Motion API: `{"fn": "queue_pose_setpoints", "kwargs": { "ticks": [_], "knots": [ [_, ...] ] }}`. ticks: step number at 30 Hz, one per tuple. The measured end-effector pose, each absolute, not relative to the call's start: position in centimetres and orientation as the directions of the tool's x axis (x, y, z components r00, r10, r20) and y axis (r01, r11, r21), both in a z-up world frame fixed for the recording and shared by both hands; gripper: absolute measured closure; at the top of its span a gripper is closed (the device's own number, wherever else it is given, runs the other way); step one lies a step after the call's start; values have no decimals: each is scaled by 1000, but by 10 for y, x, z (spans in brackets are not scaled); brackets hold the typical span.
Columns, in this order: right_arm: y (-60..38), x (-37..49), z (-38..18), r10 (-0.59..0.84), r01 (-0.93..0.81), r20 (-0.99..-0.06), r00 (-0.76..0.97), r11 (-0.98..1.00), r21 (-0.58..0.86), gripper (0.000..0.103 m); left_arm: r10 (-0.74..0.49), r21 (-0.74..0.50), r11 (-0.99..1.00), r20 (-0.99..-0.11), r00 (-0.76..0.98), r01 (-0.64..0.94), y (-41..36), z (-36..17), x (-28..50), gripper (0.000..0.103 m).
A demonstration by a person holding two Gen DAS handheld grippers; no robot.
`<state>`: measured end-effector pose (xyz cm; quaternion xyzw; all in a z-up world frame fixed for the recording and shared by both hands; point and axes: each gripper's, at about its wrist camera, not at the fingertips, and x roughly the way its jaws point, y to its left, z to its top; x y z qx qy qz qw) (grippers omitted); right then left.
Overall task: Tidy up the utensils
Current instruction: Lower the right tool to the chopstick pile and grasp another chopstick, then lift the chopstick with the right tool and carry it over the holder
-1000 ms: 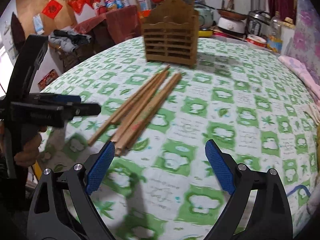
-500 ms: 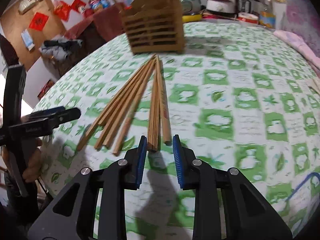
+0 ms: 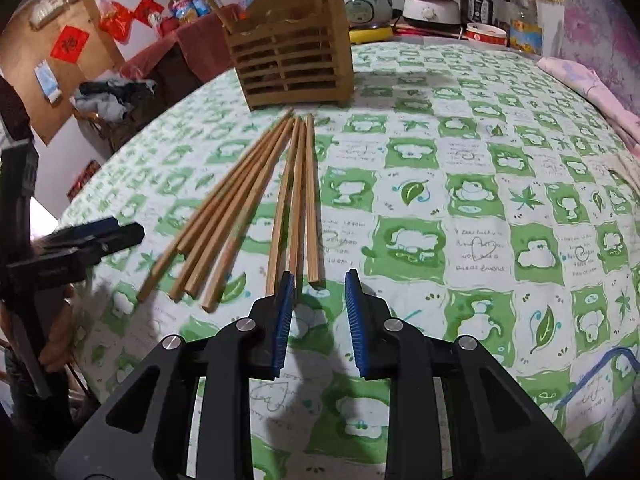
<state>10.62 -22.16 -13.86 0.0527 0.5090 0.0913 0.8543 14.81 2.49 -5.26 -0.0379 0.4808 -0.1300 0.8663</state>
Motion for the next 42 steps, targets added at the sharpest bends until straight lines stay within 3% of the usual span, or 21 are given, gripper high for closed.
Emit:
{"fn": "queue_pose_setpoints", "kwargs": {
  "ticks": [6,9,11,17,18,19,21,24,28,32,35,40,42],
  "knots": [
    [-220,106,-139,190,-108,-861,473,982,157,79,-268,-193,961,-821,504,197,25,-53,147,6],
    [-231,108,-140,142,-62,-872,469,990,127,87,-267,-188,961,-821,505,203,24,-53,147,6],
    [-233,105,-140,199,-97,-863,465,980,174,87,-269,-186,960,-820,505,210,23,-52,146,6],
    [-221,103,-141,175,-135,-870,461,983,125,88,-271,-176,958,-818,508,227,20,-52,144,6],
    [-223,104,-141,174,-125,-869,463,984,131,89,-272,-171,957,-814,513,235,19,-51,143,6],
    [-225,104,-141,173,-115,-868,465,984,135,98,-272,-165,956,-810,519,243,18,-50,141,6],
    [-232,105,-140,186,-88,-861,473,982,164,101,-271,-140,952,-800,536,273,13,-48,135,6],
    [-239,106,-139,199,-61,-856,476,979,194,99,-286,-109,935,-794,536,337,2,-47,123,6],
    [-245,111,-139,228,-47,-850,474,971,234,80,-346,-119,896,-789,507,427,-12,-51,104,6],
    [-245,122,-146,239,-46,-860,451,969,244,80,-292,-16,889,-788,542,457,-31,-54,94,11],
    [-244,128,-148,219,-41,-862,458,973,225,94,-288,-25,895,-796,532,446,-40,-57,100,30],
    [-238,125,-145,187,-62,-862,471,982,179,95,-308,-51,892,-795,522,448,-42,-55,109,84],
    [-232,124,-145,180,-95,-867,465,984,154,95,-317,-77,899,-795,518,431,-36,-55,112,92]
  ]
}}
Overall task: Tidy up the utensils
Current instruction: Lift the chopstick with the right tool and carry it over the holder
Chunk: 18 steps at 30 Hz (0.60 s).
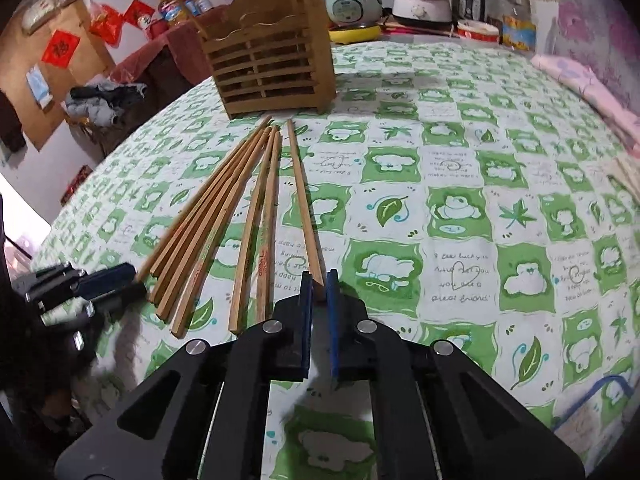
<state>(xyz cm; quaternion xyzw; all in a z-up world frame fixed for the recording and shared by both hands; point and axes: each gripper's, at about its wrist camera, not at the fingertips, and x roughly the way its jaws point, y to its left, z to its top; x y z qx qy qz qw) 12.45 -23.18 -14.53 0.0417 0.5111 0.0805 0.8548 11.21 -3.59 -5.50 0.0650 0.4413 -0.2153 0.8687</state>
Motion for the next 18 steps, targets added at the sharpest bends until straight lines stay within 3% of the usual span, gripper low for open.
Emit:
{"fn": "queue_pose_setpoints", "kwargs": {
  "ticks": [4,12,18],
  "knots": [
    [-229,124,-145,169,-107,-871,462,985,135,91,-356,-150,902,-789,501,405,-22,-56,117,93],
    [-227,114,-132,139,-102,-829,542,990,99,97,-329,-141,919,-788,521,367,-18,-51,119,96],
    [-242,115,-92,158,-85,-764,626,987,135,97,-336,-147,925,-748,572,351,-3,-6,132,97]
  ]
}}
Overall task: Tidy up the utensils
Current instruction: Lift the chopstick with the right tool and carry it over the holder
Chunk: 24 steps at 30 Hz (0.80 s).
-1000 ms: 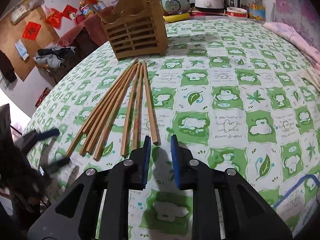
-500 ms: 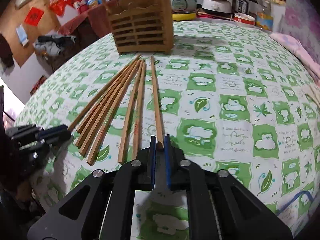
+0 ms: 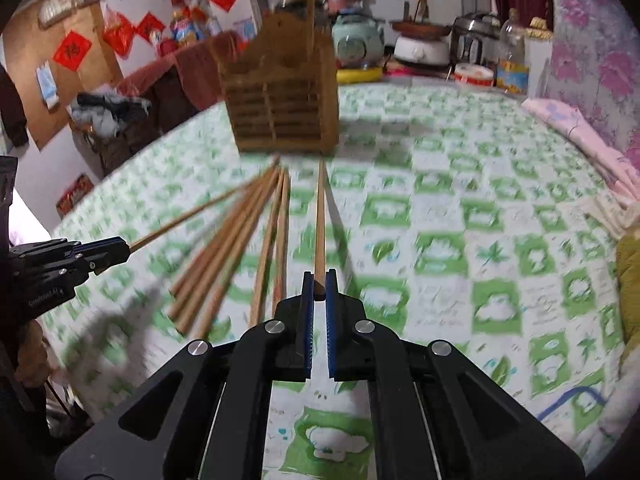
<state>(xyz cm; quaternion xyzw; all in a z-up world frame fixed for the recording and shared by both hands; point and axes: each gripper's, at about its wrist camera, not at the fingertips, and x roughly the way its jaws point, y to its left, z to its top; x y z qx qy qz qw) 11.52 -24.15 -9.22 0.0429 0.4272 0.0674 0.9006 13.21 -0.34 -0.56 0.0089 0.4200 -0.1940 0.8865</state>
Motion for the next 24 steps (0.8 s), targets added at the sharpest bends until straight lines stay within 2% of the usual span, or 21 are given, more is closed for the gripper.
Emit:
{"fn": "queue_pose_setpoints", "kwargs": {
  "ticks": [8,24],
  "knots": [
    [-247,123,-23,184,-114,-640,746,982,149,97,-364,-150,921,-661,656,359,-8,63,147,97],
    [-234,196,21,227,-165,-570,790,973,159,97,-383,-134,915,-579,720,379,-42,145,230,97]
  ]
}}
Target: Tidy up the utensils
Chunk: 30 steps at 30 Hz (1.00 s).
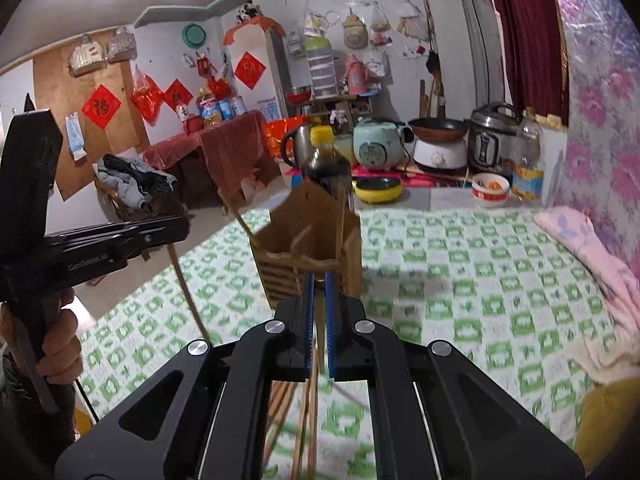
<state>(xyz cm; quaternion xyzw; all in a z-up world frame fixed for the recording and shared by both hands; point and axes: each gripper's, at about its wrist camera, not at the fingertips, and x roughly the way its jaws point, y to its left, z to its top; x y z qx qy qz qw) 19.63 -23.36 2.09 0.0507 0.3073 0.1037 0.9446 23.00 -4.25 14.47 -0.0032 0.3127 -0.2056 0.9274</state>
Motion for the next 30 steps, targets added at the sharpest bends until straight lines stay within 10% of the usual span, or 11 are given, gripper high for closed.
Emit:
{"fn": "queue_pose_setpoints", "kwargs": {
  "ticks": [13,19,30],
  "knots": [
    [-218,268,91,250,-202,-411,876,967,158,97,-350,-131,936,-430,833,325,-48,230,303,97],
    [-217,281,72,264,-202,-446,855,962,181,97,-379,-192,924,-557,739,330,-31,170,313,72],
    [-210,288,64,259,-200,-469,844,964,174,97,-350,-242,935,-756,553,261,-3,49,326,71]
  ]
}}
